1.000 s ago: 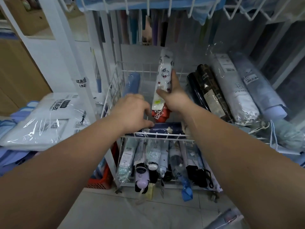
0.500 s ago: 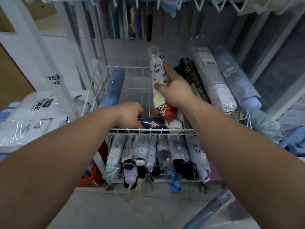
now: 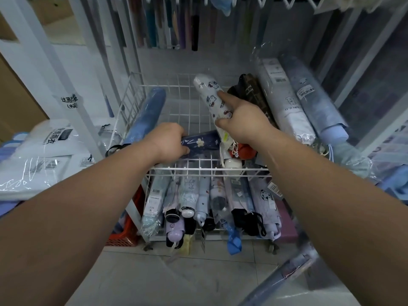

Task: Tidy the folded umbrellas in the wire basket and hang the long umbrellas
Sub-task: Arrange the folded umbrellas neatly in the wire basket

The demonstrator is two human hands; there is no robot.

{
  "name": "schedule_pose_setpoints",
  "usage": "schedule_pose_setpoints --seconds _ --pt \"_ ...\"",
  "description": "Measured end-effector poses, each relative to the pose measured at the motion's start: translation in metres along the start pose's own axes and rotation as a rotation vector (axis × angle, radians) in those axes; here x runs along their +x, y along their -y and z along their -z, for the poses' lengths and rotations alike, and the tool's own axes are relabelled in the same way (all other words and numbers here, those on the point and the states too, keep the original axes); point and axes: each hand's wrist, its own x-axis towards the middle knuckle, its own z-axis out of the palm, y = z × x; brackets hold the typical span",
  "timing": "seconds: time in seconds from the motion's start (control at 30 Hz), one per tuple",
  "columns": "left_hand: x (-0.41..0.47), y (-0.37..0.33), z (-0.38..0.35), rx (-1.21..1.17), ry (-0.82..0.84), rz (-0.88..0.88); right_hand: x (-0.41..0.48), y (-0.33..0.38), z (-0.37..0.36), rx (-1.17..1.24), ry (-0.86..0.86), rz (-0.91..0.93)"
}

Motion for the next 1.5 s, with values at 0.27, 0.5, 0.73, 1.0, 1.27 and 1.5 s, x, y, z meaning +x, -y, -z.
schedule_pose_setpoints --seconds 0.27,0.5,0.73,1.0,1.27,1.5 --pt "0.009 0.008 0.011 -0.204 -0.253 0.161 0.005 0.009 -0.004 0.126 -0.076 -0.023" --pt "0.014 -0.014 0.009 -0.469 -0.384 0.271 -0.002 0.020 0.009 0.317 -0.189 -0.041" --pt "0.022 0.000 0.010 -0.633 -0.486 0.370 -0.006 0.024 -0.005 0.060 -0.028 -0.047" --pt "0.020 0.001 0.004 0.137 -0.155 0.189 0.008 0.032 -0.051 -0.006 0.078 -0.094" --pt "0.015 0.015 0.001 0.318 -0.168 0.194 0.015 0.040 -0.080 0.051 0.151 -0.156" --pt "0.008 0.038 0.001 0.160 -0.200 0.171 0.023 0.053 -0.096 0.016 0.241 -0.098"
